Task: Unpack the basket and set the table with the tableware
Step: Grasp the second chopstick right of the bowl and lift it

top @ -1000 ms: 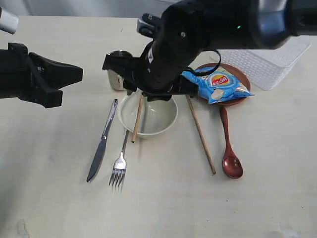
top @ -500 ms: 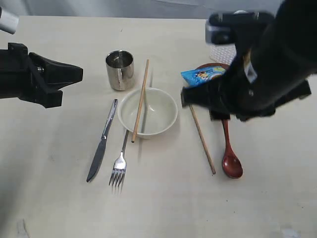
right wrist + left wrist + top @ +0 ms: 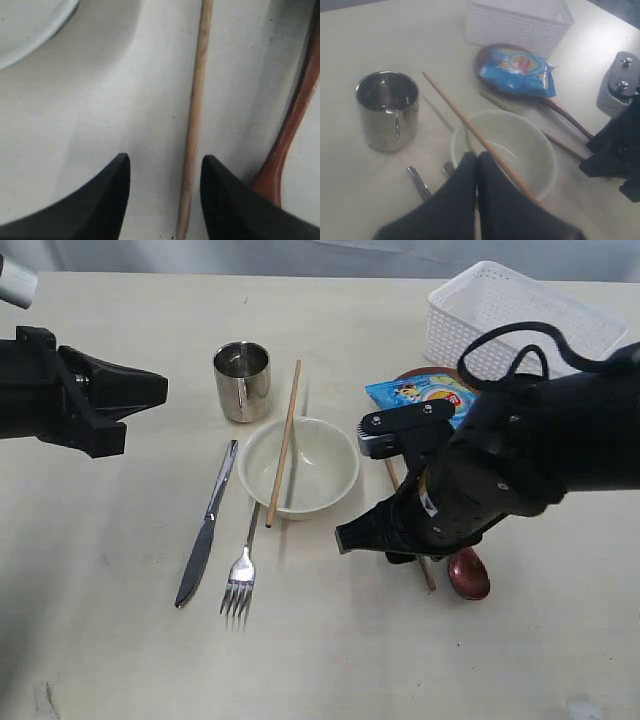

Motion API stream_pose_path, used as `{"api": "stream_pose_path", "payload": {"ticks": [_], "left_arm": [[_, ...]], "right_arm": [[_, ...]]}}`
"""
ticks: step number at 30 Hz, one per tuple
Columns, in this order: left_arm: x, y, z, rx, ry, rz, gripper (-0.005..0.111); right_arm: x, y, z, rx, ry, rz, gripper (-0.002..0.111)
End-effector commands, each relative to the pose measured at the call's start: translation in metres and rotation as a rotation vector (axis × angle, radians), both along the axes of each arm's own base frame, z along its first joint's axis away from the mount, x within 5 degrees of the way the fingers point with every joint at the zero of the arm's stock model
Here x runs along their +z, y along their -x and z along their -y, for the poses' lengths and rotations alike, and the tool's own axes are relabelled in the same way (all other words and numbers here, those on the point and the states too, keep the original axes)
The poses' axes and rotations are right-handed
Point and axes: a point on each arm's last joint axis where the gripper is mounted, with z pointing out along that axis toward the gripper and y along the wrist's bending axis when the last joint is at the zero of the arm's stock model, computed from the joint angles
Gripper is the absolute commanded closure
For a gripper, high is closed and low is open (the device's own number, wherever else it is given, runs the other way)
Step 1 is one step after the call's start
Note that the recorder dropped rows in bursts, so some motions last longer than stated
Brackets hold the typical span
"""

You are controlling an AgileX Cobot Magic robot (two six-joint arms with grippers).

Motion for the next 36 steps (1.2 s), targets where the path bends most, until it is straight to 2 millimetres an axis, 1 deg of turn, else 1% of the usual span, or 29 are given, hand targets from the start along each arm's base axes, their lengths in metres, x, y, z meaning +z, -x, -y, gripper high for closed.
{"api": "stream_pose_path", "payload": {"ticks": [1, 4, 7, 13, 18, 19, 23, 28, 31, 36], "left_arm": [[-0.002, 0.001, 0.0, -0.002, -0.002, -0.003, 0.107], [-0.002, 0.001, 0.0, -0.002, -0.002, -0.003, 0.107], [-0.002, 0.001, 0.0, -0.002, -0.002, -0.003, 0.107], [-0.002, 0.001, 0.0, -0.002, -0.002, -0.003, 0.107], [-0.002, 0.001, 0.0, -0.002, -0.002, -0.003, 0.107], [-0.002, 0.001, 0.0, -0.002, -0.002, -0.003, 0.107], [-0.002, 0.001, 0.0, -0.002, -0.002, -0.003, 0.107], [-0.002, 0.001, 0.0, -0.002, -0.002, -0.003, 0.107], [-0.002, 0.001, 0.0, -0.002, -0.002, -0.003, 0.107], [-0.002, 0.001, 0.0, -0.002, -0.002, -0.003, 0.107]], "right_arm": [[-0.008, -0.01, 0.003, -0.034, 0.04, -0.012, 0.065], [-0.013, -0.018, 0.014, -0.097, 0.05, -0.031, 0.065], [-0.014, -0.021, 0.017, -0.116, 0.052, -0.035, 0.065], [-0.013, -0.024, 0.011, -0.097, -0.01, 0.003, 0.065], [-0.014, -0.024, 0.01, -0.107, -0.014, -0.005, 0.065], [-0.015, -0.023, 0.01, -0.112, -0.014, -0.012, 0.068], [-0.022, -0.023, 0.01, -0.123, -0.015, -0.031, 0.084], [-0.023, -0.022, 0.01, -0.128, -0.004, -0.041, 0.096], [-0.023, -0.021, 0.011, -0.139, -0.004, -0.048, 0.109], [-0.022, -0.021, 0.01, -0.151, -0.018, -0.048, 0.109]]}}
